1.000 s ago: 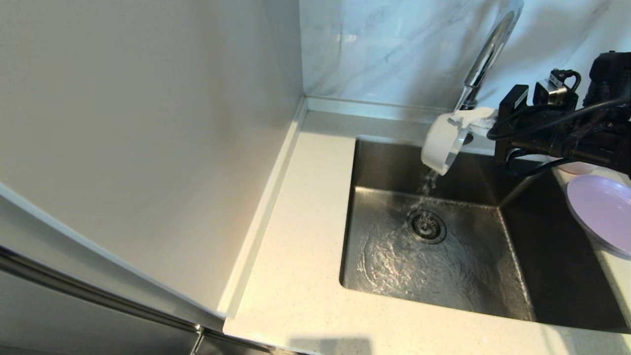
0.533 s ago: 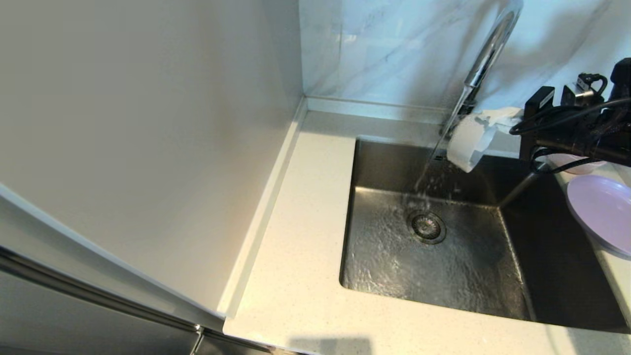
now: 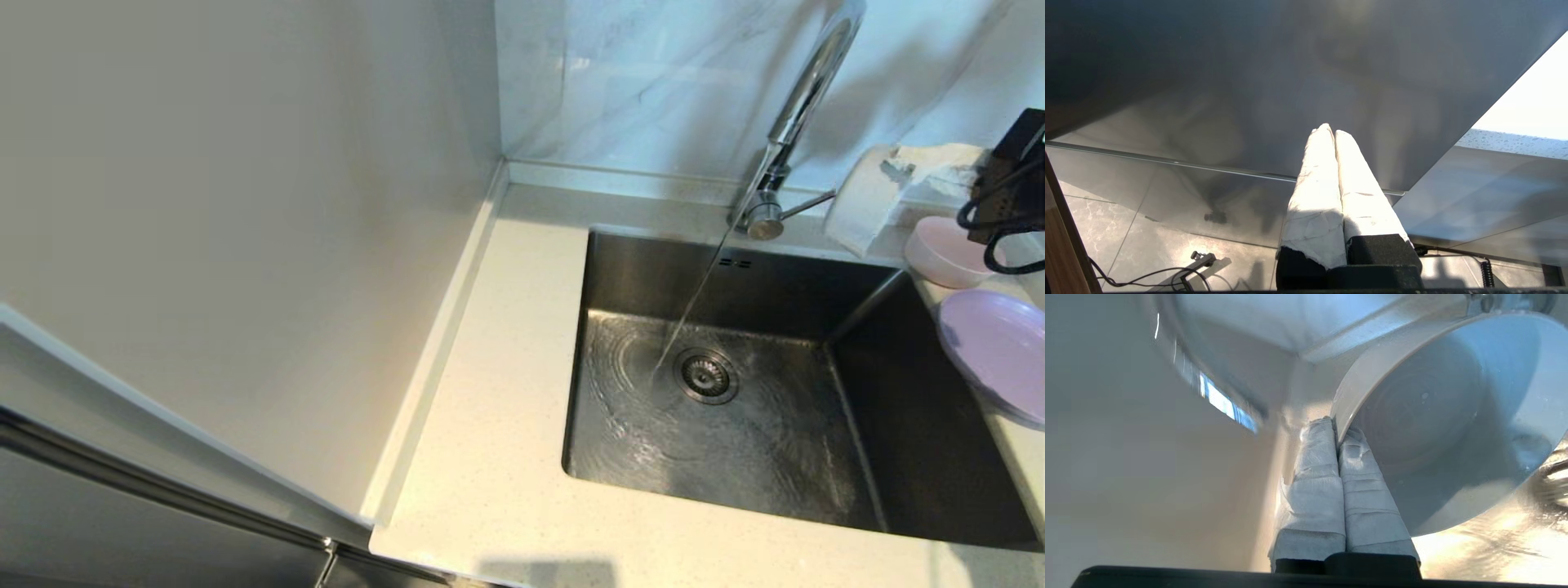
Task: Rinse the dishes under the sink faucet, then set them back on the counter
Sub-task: Rinse the bowl, then place the bowl on the table
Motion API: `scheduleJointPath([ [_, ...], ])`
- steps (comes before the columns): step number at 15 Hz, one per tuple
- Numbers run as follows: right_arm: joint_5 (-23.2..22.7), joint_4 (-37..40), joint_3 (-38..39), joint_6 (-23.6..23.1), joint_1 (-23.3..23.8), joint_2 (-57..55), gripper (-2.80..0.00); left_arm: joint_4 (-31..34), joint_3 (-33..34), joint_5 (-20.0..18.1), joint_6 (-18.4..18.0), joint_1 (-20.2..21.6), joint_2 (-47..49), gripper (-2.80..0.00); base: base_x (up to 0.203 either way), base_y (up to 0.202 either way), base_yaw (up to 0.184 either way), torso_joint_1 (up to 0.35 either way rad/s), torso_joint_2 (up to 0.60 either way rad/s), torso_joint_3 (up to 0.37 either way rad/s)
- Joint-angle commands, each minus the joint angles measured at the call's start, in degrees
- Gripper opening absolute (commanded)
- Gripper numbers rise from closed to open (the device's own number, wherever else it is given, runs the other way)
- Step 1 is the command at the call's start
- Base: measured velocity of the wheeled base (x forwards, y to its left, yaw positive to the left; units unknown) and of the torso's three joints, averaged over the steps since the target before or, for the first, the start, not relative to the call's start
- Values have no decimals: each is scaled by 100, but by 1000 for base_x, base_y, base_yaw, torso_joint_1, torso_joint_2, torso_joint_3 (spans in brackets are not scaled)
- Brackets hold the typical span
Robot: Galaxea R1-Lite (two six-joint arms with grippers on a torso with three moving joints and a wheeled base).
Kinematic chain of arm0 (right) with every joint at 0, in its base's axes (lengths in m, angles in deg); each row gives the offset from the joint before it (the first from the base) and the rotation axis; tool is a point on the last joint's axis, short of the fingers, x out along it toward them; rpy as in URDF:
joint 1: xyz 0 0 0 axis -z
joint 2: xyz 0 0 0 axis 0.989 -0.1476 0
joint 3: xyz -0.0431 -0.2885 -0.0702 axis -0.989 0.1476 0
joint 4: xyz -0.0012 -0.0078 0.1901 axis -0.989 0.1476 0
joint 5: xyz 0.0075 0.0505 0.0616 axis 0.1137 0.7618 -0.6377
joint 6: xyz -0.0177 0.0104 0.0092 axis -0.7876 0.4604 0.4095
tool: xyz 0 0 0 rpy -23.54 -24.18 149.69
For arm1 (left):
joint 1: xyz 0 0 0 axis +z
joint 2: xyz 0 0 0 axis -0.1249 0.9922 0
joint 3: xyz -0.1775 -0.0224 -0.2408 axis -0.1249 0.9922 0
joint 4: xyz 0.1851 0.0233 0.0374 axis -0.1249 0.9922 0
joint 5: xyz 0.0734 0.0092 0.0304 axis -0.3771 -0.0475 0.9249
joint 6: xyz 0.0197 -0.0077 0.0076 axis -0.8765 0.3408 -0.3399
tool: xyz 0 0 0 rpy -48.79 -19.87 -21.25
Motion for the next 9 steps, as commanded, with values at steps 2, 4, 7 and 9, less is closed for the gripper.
scheduleJointPath([
  [2, -132, 155, 790, -4241, 98, 544, -280, 2, 0, 2, 0, 0, 0, -280, 0, 0, 0, 0, 0, 0],
  [4, -168, 795, 1161, -6715, 113, 722, -280, 2, 0, 3, 0, 0, 0, -280, 0, 0, 0, 0, 0, 0],
  [7, 237, 2897, 1343, -8925, 177, 966, -280, 2, 0, -5, 0, 0, 0, -280, 0, 0, 0, 0, 0, 0],
  [9, 1609, 3071, 1469, -9062, 308, 1105, -280, 2, 0, 3, 0, 0, 0, -280, 0, 0, 0, 0, 0, 0],
])
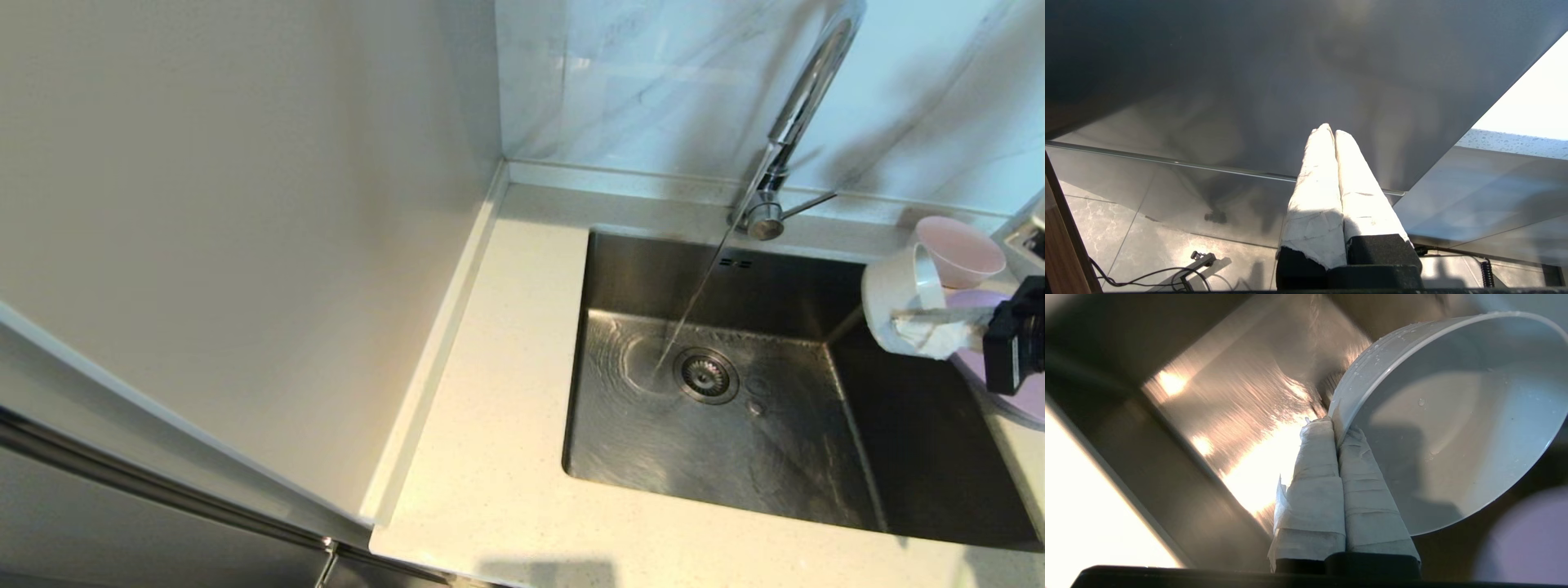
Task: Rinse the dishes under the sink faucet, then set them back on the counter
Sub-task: Place the bowl on the table
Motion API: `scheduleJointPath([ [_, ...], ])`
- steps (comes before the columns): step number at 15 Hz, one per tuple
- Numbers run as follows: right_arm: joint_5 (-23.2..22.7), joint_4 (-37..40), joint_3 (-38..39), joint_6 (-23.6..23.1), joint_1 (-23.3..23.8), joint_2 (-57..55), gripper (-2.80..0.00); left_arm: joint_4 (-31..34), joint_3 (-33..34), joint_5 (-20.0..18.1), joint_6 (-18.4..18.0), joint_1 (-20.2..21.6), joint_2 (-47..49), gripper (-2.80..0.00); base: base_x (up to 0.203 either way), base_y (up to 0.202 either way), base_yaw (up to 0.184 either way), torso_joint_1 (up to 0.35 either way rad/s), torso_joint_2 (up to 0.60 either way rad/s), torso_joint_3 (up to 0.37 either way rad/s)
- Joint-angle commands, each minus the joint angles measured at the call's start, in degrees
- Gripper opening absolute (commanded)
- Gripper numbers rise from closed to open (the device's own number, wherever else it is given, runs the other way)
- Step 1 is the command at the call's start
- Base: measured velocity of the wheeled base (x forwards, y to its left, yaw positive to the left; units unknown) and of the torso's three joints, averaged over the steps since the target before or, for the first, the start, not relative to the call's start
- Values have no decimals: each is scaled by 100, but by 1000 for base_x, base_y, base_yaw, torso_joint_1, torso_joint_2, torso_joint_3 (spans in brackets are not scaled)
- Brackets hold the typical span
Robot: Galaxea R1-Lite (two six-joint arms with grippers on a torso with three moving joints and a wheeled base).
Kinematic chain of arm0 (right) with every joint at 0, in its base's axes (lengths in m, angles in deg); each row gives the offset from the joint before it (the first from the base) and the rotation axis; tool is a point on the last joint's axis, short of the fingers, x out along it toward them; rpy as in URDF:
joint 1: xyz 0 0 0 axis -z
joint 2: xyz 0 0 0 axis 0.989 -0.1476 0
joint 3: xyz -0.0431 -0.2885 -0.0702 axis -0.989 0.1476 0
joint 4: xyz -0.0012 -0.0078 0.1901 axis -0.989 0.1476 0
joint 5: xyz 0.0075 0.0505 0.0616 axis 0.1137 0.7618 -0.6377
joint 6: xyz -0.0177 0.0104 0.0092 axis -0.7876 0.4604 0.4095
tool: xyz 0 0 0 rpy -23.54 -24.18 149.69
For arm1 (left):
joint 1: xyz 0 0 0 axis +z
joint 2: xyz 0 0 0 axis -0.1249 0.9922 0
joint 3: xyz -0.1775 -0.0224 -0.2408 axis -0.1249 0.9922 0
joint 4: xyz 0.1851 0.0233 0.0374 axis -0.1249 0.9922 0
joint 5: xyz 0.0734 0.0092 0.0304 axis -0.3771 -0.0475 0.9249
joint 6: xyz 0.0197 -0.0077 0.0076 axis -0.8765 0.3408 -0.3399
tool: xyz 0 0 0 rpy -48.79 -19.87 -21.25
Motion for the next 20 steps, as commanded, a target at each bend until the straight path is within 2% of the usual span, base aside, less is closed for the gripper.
scheduleJointPath([
  [1, 1702, 324, 163, -690, 223, 289, -280, 2, 0, 1, 0, 0, 0, -280, 0, 0, 0, 0, 0, 0],
  [2, 2449, 627, 208, -702, 357, 386, -280, 2, 0, -6, 0, 0, 0, -280, 0, 0, 0, 0, 0, 0],
  [4, 3761, 1842, 227, -711, 674, 540, -280, 2, 0, 1, 0, 0, 0, -280, 0, 0, 0, 0, 0, 0],
  [5, 4210, 2166, 269, -706, 889, 613, -280, 2, 0, 1, 0, 0, 0, -280, 0, 0, 0, 0, 0, 0],
  [6, 4393, 2297, 400, -697, 1089, 709, -280, 2, 0, 1, 0, 0, 0, -280, 0, 0, 0, 0, 0, 0],
  [9, 4465, 2581, 793, -754, 1486, 1039, -280, 2, 0, 1, 0, 0, 0, -280, 0, 0, 0, 0, 0, 0],
  [13, 4458, 2810, 804, -735, 1521, 780, -280, 2, 0, 1, 0, 0, 0, -280, 0, 0, 0, 0, 0, 0],
  [17, 4429, 2429, 765, -713, 1923, 134, -280, 2, 0, 1, 0, 0, 0, -280, 0, 0, 0, 0, 0, 0],
  [20, 4410, 1926, 807, -620, 1944, -114, -280, 2, 0, 1, 0, 0, 0, -280, 0, 0, 0, 0, 0, 0],
])
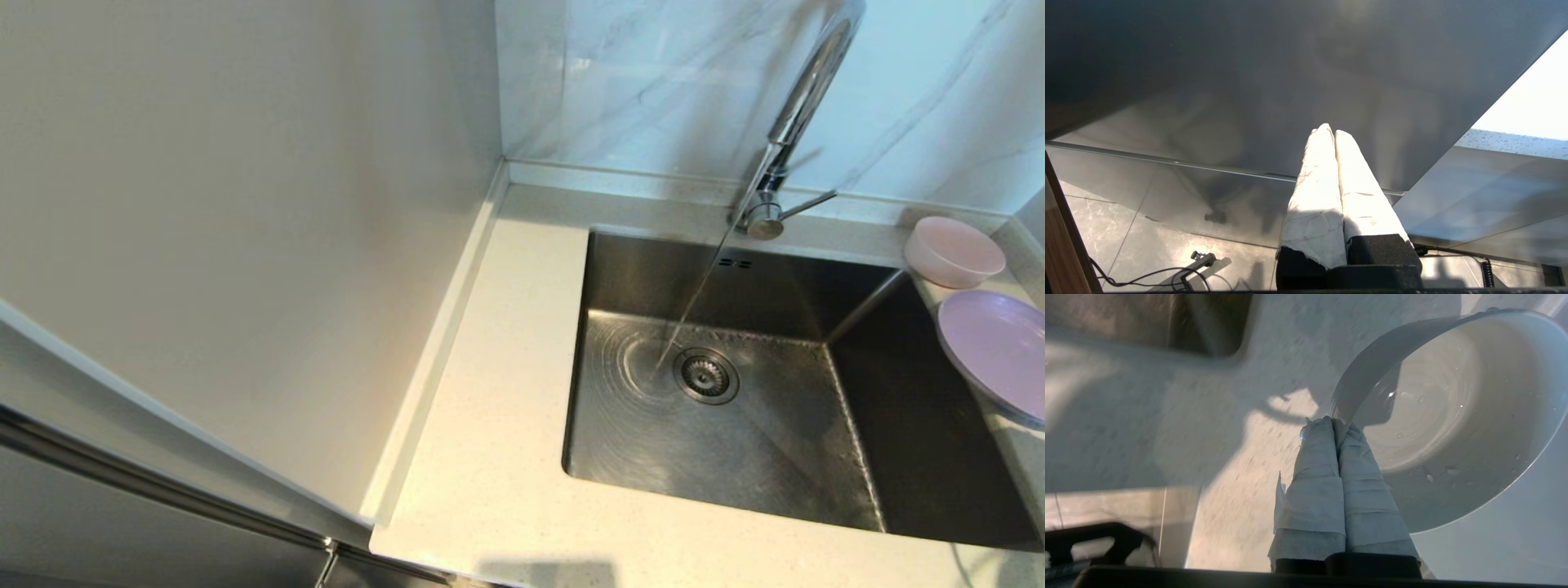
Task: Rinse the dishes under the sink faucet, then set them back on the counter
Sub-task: Place the bowl on the table
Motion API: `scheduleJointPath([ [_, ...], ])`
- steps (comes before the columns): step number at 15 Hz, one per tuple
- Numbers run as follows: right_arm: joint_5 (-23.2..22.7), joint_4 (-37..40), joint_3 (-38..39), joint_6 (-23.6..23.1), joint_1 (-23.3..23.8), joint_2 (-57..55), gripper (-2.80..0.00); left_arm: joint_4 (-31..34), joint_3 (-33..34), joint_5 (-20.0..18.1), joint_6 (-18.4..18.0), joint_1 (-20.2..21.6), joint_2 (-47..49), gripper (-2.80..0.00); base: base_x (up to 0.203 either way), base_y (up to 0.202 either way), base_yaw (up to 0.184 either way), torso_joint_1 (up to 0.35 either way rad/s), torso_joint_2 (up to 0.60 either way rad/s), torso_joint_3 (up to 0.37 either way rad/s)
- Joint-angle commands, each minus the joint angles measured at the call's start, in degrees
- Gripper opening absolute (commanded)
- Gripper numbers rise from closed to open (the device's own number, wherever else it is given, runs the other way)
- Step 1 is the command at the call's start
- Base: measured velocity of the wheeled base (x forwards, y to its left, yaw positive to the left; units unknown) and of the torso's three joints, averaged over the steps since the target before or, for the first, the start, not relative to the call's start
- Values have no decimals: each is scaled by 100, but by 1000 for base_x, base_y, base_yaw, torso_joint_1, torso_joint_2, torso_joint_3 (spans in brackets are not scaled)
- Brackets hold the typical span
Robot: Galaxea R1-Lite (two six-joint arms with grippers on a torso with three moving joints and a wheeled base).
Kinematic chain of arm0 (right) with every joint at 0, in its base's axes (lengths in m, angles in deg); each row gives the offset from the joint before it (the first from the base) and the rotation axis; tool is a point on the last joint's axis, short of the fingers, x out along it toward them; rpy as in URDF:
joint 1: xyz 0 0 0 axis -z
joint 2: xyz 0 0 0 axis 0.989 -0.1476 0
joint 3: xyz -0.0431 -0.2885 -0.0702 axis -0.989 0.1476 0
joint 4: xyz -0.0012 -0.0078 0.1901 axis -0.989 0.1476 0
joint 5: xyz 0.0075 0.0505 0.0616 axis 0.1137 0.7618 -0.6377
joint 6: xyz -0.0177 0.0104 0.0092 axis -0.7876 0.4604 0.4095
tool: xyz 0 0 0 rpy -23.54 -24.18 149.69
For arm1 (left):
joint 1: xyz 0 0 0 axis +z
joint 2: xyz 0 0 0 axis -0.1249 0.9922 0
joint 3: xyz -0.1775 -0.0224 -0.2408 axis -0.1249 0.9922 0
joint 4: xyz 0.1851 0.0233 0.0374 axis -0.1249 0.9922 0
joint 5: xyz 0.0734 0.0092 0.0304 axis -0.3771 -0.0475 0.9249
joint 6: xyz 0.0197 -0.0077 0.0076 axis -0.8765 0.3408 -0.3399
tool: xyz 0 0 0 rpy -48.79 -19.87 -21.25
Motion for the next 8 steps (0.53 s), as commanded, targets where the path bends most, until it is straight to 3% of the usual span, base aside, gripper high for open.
scheduleJointPath([
  [1, -47, -174, 52, -12, 25, -285, -280, 2, 0, 3, 0, 0, 0, -280, 0, 0, 0, 0, 0, 0],
  [8, -433, -157, 148, -12, -236, -163, -280, 2, 0, 3, 0, 0, 0, -280, 0, 0, 0, 0, 0, 0],
])
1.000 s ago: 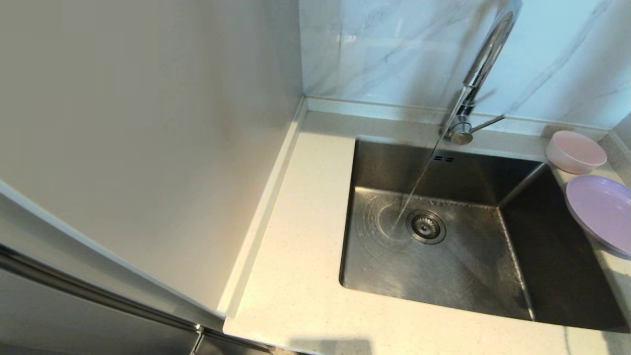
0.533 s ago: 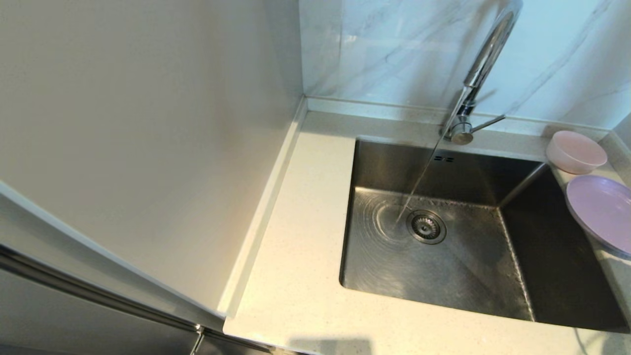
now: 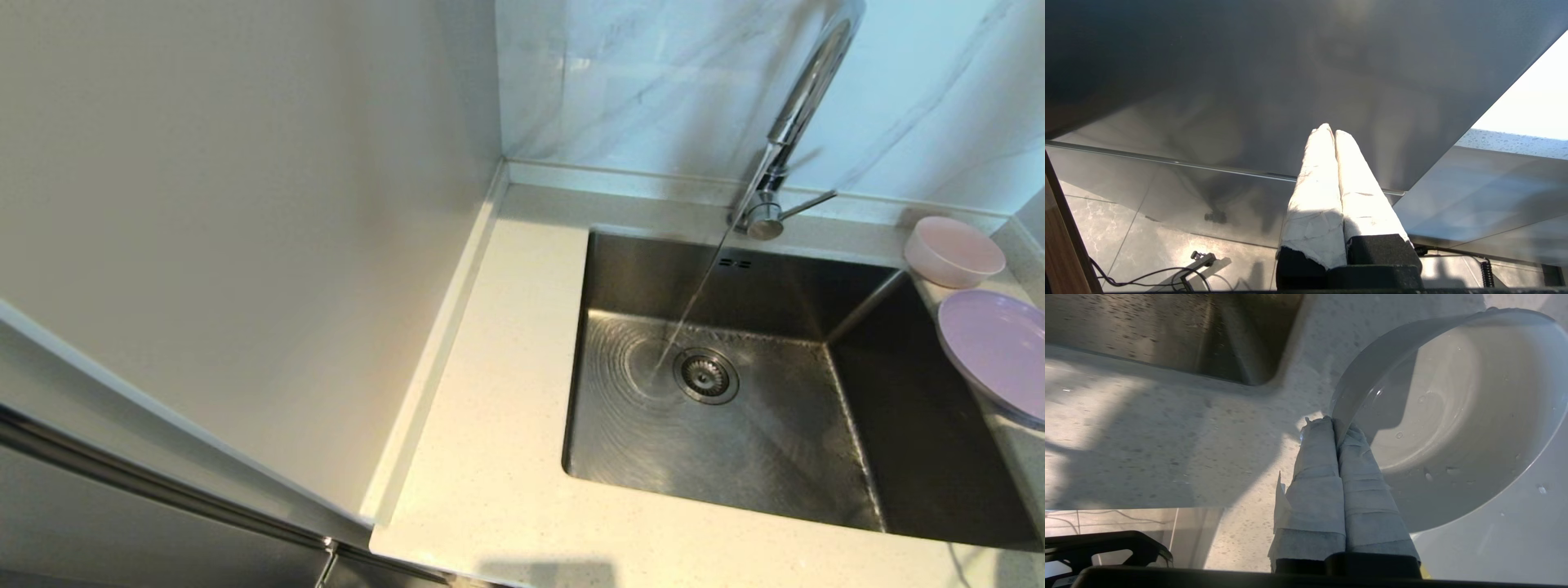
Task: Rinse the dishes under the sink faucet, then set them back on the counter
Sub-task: Place the bowl on the table, then turn off the faucet
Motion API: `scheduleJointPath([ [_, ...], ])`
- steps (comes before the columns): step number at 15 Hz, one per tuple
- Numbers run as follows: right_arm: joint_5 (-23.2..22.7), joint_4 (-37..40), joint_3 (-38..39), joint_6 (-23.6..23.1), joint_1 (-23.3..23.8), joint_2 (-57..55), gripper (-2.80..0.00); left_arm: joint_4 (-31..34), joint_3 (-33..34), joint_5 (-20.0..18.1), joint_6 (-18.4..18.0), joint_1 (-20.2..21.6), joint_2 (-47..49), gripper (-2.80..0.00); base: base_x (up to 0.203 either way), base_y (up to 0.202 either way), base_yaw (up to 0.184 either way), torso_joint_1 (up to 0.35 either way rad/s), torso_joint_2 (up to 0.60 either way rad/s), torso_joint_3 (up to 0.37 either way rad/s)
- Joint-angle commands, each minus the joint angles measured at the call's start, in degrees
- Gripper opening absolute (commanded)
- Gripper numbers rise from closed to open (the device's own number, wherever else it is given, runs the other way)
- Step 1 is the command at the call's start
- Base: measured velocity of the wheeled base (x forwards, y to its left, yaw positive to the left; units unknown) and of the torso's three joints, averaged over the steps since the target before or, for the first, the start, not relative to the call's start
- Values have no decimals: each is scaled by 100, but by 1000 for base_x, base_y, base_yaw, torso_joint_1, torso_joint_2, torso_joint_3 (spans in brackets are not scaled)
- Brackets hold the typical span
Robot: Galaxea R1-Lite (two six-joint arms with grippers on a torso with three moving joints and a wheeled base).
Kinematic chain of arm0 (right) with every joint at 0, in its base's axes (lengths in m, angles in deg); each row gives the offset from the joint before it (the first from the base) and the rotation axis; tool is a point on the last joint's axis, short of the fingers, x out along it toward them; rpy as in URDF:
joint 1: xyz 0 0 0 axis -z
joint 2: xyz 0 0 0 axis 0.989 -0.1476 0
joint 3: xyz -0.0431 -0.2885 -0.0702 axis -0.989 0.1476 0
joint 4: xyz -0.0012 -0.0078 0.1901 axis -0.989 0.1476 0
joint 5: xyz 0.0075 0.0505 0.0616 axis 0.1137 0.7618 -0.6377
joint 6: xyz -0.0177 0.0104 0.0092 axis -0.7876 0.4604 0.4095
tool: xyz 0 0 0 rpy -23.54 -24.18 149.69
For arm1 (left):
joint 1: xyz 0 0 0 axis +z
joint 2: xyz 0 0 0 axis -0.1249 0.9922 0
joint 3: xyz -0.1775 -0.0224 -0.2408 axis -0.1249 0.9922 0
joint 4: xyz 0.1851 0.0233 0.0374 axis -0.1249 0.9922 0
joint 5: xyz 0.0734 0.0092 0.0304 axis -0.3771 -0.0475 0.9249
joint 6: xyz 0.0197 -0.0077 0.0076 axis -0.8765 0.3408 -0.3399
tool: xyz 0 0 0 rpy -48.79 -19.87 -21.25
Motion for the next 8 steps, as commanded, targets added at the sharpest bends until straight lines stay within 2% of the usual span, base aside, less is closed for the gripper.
scheduleJointPath([
  [1, -11, 6, 9, -15, -114, -17, -280, 2, 0, 3, 0, 0, 0, -280, 0, 0, 0, 0, 0, 0],
  [5, 21, -19, -45, -22, -165, -233, -280, 2, 0, -1, 0, 0, 0, -280, 0, 0, 0, 0, 0, 0],
  [8, 25, -340, -17, -22, -165, -289, -280, 2, 0, 3, 0, 0, 0, -280, 0, 0, 0, 0, 0, 0],
])
